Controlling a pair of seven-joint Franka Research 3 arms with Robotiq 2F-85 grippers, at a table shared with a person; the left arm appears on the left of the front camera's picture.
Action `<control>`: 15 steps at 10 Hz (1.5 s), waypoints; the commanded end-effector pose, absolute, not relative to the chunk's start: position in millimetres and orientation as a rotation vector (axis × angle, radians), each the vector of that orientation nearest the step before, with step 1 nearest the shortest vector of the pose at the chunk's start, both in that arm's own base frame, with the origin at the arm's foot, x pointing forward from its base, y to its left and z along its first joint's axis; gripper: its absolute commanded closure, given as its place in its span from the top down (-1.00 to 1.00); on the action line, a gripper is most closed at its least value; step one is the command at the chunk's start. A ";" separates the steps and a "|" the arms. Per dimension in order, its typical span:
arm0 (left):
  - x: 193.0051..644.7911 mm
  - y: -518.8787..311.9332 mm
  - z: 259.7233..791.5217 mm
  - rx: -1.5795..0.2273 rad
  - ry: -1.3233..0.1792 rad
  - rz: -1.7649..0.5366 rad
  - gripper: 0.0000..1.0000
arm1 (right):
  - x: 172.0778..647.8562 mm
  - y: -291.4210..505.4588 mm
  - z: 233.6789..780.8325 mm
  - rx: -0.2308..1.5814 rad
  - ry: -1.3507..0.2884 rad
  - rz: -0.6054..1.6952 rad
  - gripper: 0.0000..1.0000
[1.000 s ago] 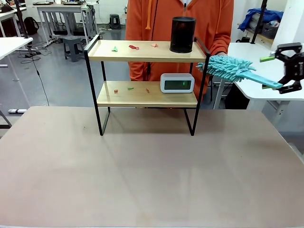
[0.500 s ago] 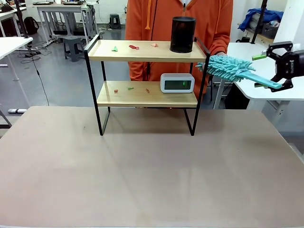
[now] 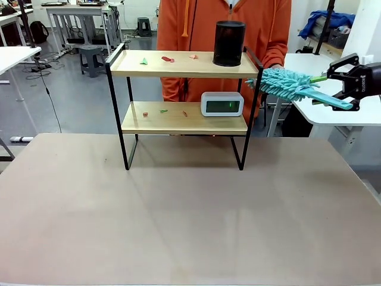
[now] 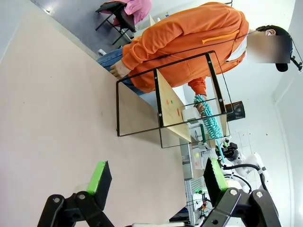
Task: Clean the shelf.
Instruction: Pick up the Duster from the human.
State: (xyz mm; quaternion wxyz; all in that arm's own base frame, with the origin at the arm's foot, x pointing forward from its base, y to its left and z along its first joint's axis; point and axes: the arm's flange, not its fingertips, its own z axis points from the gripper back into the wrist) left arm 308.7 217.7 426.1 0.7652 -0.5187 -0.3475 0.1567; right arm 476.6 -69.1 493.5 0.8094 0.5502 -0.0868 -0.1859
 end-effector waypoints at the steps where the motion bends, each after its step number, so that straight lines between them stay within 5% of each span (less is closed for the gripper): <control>1: 309.9 216.7 424.8 -1.135 -0.785 0.324 1.00 | 482.6 -67.0 497.7 1.182 -0.168 -0.421 -0.66; 3: 309.9 216.7 424.8 -1.135 -0.785 0.324 1.00 | 482.7 -67.1 495.5 1.176 -0.161 -0.423 -1.00; 10: 309.9 216.7 424.8 -1.135 -0.785 0.324 1.00 | 462.9 -82.3 497.3 1.131 -0.195 -0.355 -1.00; 13: 309.9 216.7 424.8 -1.135 -0.785 0.324 1.00 | 328.1 -131.9 531.8 0.819 -0.474 -0.171 -1.00; 15: 309.9 216.7 424.8 -1.135 -0.785 0.324 1.00 | 248.6 -161.6 529.4 0.910 -0.448 0.080 -1.00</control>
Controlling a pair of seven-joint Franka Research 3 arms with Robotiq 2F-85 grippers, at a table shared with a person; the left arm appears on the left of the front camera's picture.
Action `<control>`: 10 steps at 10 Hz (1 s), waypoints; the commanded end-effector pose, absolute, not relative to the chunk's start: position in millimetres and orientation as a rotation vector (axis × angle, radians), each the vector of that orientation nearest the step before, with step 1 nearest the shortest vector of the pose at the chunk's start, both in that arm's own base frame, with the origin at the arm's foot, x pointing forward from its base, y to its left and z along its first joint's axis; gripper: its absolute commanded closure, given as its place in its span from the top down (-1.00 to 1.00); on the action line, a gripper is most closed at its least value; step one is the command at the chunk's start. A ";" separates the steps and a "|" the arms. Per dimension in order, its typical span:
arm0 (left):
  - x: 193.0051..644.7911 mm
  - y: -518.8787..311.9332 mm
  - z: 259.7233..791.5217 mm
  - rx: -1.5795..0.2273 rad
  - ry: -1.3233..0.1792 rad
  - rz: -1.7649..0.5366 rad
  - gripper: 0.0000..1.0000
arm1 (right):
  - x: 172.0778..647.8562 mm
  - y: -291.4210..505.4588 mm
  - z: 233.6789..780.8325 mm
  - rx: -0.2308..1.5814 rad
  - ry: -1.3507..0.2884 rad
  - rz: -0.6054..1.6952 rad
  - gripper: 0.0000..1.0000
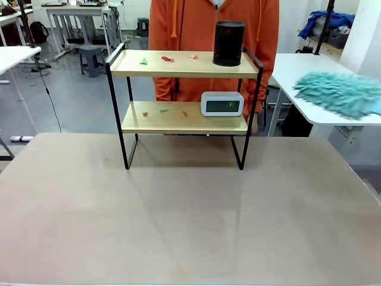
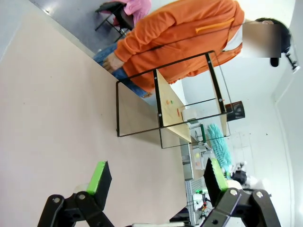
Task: Clean the shelf.
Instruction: Pick up the Duster from the human, then clean the specific tier of the Shelf with the Duster once objects are removed.
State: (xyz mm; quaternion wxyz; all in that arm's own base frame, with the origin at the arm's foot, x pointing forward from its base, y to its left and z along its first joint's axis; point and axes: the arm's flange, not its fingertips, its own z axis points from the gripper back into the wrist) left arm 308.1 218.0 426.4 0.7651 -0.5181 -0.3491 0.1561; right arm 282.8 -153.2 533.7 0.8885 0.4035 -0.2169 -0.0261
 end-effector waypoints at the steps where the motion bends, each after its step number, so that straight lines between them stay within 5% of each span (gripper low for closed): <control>1: 309.9 216.7 424.8 -1.135 -0.785 0.324 1.00 | 234.3 -173.5 517.1 1.026 -0.384 0.179 -1.00; 2: 309.9 216.7 424.8 -1.135 -0.785 0.324 1.00 | 238.4 -175.6 503.5 1.063 -0.310 0.155 -1.00; 3: 309.9 216.7 424.8 -1.135 -0.785 0.324 1.00 | 240.3 -160.0 527.5 0.906 -0.451 0.058 -1.00; 10: 309.9 216.7 424.8 -1.135 -0.785 0.324 1.00 | 240.3 -160.0 527.5 0.906 -0.451 0.058 -1.00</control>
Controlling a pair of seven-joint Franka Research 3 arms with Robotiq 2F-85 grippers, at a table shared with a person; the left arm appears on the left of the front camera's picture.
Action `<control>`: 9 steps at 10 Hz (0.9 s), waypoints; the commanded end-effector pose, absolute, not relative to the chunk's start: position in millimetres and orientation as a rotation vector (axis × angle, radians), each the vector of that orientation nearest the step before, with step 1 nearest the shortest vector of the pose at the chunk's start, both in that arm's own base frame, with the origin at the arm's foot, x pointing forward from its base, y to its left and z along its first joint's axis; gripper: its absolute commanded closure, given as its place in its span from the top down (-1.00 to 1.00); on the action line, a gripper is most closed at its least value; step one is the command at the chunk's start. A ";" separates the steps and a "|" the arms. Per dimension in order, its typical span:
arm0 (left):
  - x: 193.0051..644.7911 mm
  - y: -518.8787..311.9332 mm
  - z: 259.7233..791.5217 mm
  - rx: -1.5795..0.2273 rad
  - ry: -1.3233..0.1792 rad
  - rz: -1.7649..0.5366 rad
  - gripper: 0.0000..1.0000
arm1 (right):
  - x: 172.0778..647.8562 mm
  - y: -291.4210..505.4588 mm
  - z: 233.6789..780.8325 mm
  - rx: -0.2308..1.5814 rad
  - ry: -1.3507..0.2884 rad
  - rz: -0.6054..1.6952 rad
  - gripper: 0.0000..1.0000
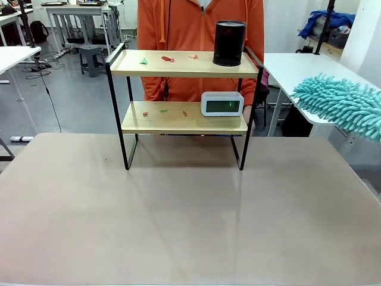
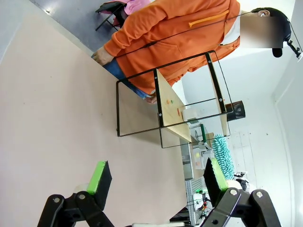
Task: Clean the shelf.
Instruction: Clean the specific tier of the Shelf with the Duster once objects are removed.
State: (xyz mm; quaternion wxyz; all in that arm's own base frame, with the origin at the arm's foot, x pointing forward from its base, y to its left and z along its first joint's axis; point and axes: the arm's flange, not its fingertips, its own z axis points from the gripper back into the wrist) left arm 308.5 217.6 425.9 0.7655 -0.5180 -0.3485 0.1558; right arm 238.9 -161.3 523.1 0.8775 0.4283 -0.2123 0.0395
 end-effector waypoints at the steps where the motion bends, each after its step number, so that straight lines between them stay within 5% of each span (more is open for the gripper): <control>1: 309.9 216.7 424.8 -1.135 -0.785 0.324 1.00 | 240.3 -160.0 527.5 0.906 -0.451 0.058 -1.00; 9: 309.9 216.7 424.8 -1.135 -0.785 0.324 1.00 | 240.3 -160.0 527.5 0.906 -0.451 0.058 -1.00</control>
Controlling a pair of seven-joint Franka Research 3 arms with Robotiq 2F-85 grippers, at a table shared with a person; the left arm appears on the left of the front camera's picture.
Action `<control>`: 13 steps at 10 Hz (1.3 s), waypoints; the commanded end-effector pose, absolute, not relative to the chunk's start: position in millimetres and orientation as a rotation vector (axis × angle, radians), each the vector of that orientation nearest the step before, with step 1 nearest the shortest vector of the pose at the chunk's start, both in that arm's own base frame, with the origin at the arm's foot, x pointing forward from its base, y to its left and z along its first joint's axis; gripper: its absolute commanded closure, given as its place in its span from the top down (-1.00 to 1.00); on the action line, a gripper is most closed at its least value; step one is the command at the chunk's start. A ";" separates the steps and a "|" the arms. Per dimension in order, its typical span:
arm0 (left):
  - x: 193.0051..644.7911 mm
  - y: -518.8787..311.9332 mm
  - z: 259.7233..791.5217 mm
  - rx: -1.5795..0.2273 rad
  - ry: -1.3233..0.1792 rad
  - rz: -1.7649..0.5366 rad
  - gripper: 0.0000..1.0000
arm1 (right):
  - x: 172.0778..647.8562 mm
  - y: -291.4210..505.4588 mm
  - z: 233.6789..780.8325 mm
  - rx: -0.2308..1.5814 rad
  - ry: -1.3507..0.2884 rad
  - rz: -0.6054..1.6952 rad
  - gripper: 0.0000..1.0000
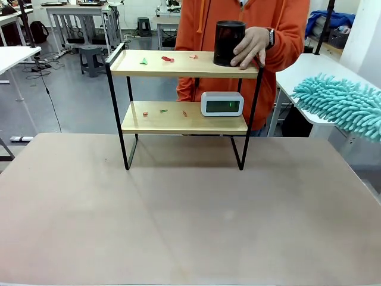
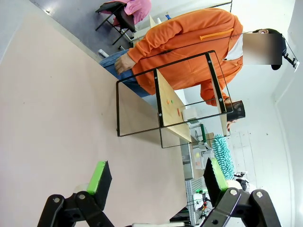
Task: Clean the shelf.
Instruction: Clean the specific tier of the Shelf with the Duster once objects are removed.
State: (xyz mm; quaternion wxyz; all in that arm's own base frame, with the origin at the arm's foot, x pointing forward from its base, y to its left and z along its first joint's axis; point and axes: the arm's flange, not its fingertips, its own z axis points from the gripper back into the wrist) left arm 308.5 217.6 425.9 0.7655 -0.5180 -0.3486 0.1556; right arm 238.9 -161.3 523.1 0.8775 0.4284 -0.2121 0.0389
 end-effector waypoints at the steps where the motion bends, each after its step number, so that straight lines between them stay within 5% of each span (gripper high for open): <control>1: 309.9 216.7 424.8 -1.135 -0.785 0.324 1.00 | 240.3 -160.0 527.5 0.906 -0.451 0.058 -1.00; 4: 309.9 216.7 424.8 -1.135 -0.785 0.324 1.00 | 244.3 -161.3 537.1 0.846 -0.444 0.087 -0.74; 9: 309.9 216.7 424.8 -1.135 -0.785 0.324 1.00 | 268.8 -91.1 701.7 0.525 -0.708 0.202 -0.74; 13: 309.9 216.7 424.8 -1.135 -0.785 0.324 1.00 | 298.5 40.4 692.5 0.288 -0.734 0.202 -0.74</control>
